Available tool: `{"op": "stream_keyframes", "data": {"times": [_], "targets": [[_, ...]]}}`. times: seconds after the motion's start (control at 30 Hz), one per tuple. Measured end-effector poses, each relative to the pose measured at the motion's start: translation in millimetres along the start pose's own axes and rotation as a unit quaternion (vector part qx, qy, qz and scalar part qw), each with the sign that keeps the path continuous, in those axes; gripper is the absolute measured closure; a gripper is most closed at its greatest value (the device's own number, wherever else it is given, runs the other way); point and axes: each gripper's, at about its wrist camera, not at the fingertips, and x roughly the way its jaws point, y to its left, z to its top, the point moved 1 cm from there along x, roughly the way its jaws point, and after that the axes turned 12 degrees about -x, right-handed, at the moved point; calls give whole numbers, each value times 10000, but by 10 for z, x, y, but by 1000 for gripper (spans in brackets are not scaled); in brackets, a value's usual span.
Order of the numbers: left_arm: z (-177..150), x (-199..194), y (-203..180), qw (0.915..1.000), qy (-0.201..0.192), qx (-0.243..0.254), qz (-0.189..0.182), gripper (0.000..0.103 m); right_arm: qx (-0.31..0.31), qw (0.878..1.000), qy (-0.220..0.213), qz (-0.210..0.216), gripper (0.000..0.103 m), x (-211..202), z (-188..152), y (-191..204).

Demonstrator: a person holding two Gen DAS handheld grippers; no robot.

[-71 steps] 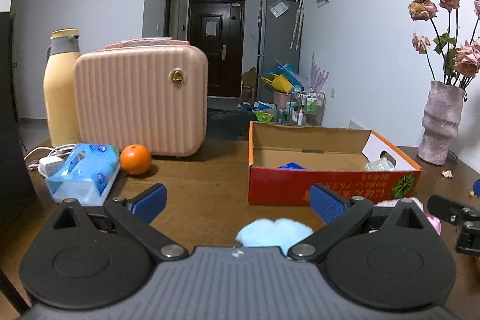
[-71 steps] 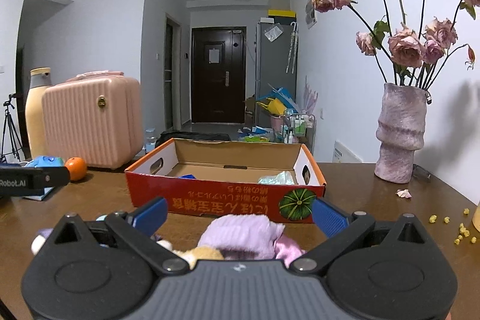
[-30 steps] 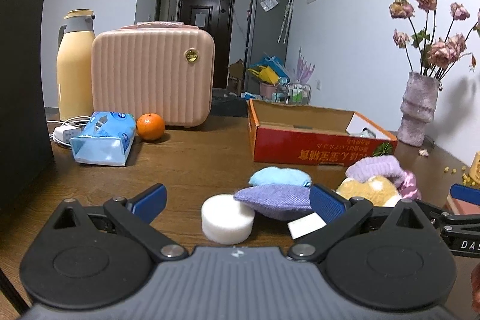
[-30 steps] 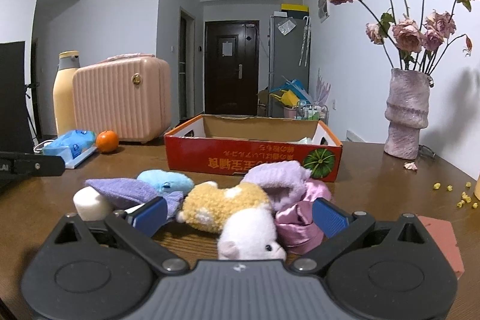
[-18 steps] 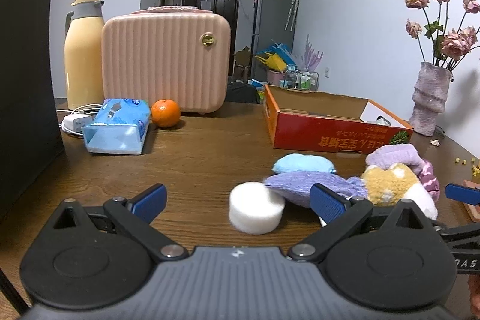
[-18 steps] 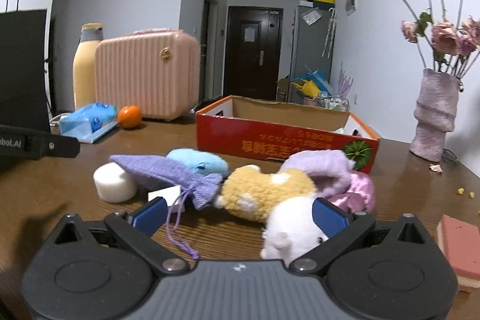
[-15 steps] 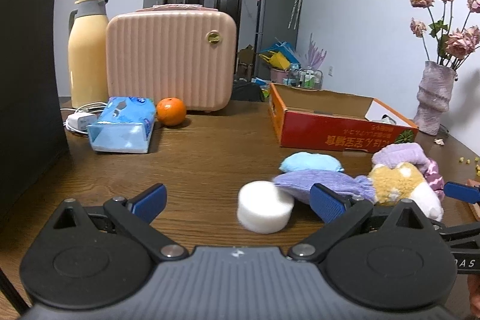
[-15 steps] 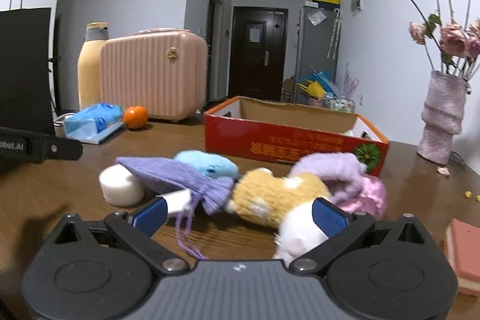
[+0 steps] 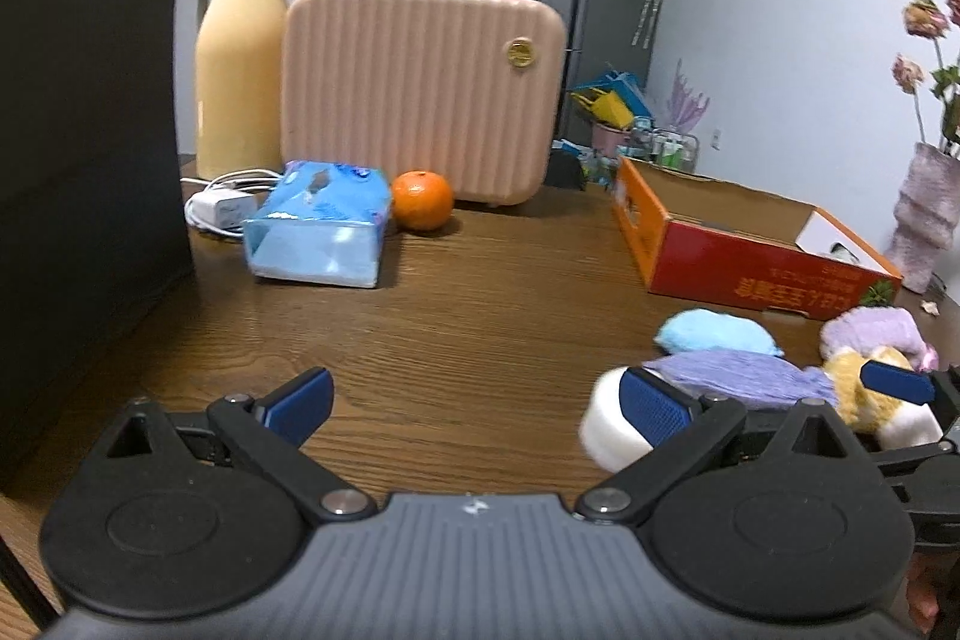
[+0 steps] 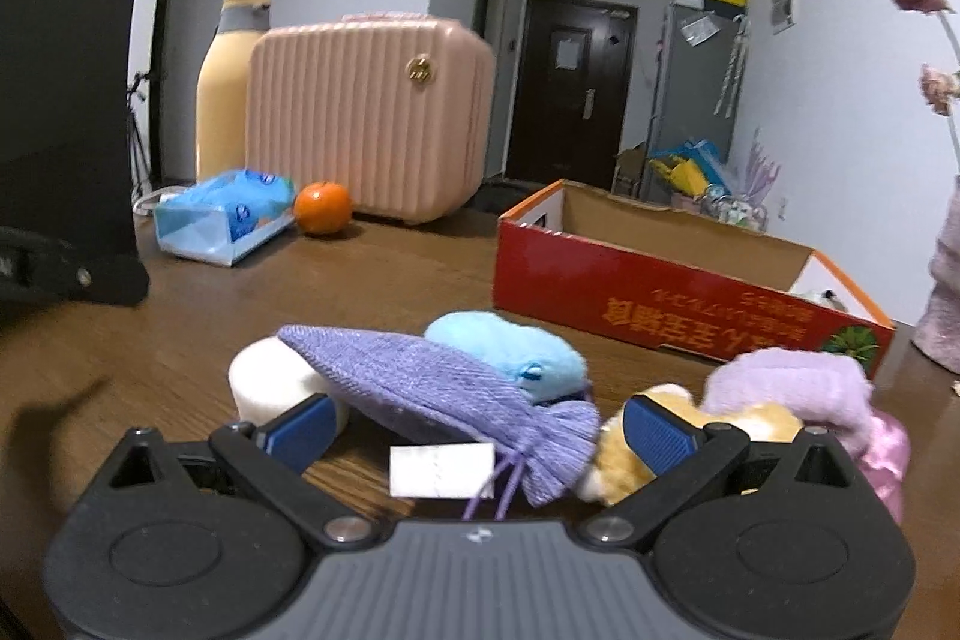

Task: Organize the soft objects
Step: 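Grasp the lavender drawstring pouch with the right tool and lift it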

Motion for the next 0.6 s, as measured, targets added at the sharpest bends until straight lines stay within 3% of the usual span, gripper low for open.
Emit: {"op": "stream_keyframes", "data": {"times": [0.2, 0.33, 0.4, 0.53, 0.6], "targets": [[68, 88, 123, 9993, 186, -309, 53, 0, 93, 9998, 155, 103, 3, 237, 48, -51], [67, 111, 129, 9992, 219, -334, 68, 0, 115, 9994, 180, 273, 20, 323, 66, -76], [56, 133, 116, 9992, 247, -309, 79, 0, 134, 9991, 208, 335, 34, 346, 67, -79], [54, 154, 121, 9990, 279, -327, 97, 0, 169, 9991, 177, 346, 48, 331, 59, -87], [57, 152, 126, 9989, 269, -356, 110, 0, 195, 9992, 136, 327, 62, 310, 52, -95]]}}
